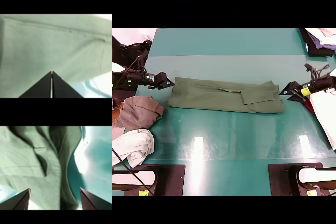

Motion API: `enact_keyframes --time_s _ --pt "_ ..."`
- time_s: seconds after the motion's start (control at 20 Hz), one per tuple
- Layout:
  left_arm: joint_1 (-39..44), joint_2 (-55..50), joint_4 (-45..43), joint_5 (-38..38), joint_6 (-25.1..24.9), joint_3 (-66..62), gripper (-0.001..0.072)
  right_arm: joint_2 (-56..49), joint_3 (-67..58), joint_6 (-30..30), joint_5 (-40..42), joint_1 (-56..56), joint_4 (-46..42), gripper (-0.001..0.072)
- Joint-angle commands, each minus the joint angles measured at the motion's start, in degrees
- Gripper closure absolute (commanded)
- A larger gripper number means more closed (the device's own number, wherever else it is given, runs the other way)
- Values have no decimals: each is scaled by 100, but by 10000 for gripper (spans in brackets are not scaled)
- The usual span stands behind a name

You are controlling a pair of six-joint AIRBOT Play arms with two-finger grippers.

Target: Fold the shirts.

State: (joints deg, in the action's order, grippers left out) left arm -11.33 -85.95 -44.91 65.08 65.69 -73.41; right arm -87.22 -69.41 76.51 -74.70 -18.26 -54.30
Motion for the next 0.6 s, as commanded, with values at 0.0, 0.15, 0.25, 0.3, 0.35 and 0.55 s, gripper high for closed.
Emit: enact_keyframes --time_s 0.0,0.15,0.25,0.3,0.35,0.55 --pt "374 -4 -13 350 -11 -9 684 28 713 -466 636 -232 540 -1" --pt "933 -4 -11 302 -11 -9 684 -219 833 -780 763 -232 1080 11" --pt "1272 -4 -13 275 -11 -9 684 -527 769 -918 656 -214 1495 12" --pt "1412 -4 -13 275 -11 -9 684 -702 682 -988 568 -170 1694 12" --pt "1547 -4 -13 273 -11 -9 684 -857 577 -1014 511 -101 1784 14" --pt "1897 -4 -17 229 35 -9 684 -1204 109 -1012 511 293 1777 135"
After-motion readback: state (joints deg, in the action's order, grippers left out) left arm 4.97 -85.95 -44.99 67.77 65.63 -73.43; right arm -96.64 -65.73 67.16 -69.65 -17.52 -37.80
